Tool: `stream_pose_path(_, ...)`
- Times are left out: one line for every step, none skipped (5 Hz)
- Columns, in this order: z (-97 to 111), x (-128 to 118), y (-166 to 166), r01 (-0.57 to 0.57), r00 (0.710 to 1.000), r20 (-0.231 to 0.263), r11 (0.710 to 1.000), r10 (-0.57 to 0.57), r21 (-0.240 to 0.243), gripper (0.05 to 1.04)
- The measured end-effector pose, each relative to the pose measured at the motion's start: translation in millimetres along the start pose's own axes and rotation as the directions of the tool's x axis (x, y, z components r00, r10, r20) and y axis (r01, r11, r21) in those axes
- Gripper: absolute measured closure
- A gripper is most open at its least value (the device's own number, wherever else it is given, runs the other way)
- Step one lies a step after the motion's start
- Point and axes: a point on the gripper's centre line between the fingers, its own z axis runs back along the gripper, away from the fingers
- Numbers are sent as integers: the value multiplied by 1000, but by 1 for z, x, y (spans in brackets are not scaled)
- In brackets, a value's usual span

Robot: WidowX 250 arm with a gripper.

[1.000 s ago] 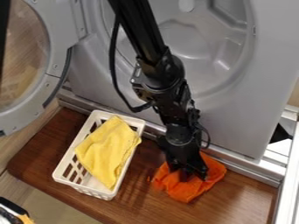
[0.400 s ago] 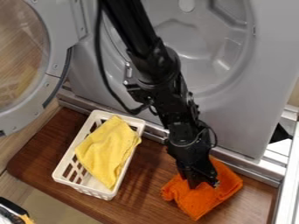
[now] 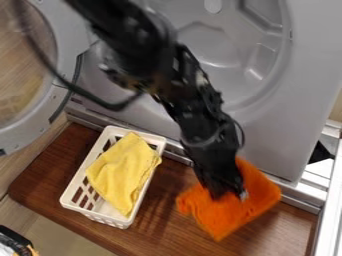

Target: Pick up orange cloth and place it inside basket

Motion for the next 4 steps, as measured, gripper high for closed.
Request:
stream_pose_path(37, -5, 21, -57, 998, 35, 997, 55, 58, 1001)
stream_pose_path(60, -16, 52, -162, 985, 71, 981, 155, 108, 1001)
stream_pose_path(62, -32, 83, -256, 964, 108, 954, 241, 157, 1001)
stream_pose_path(43, -53, 108, -332, 943, 95, 931, 320, 152, 1001)
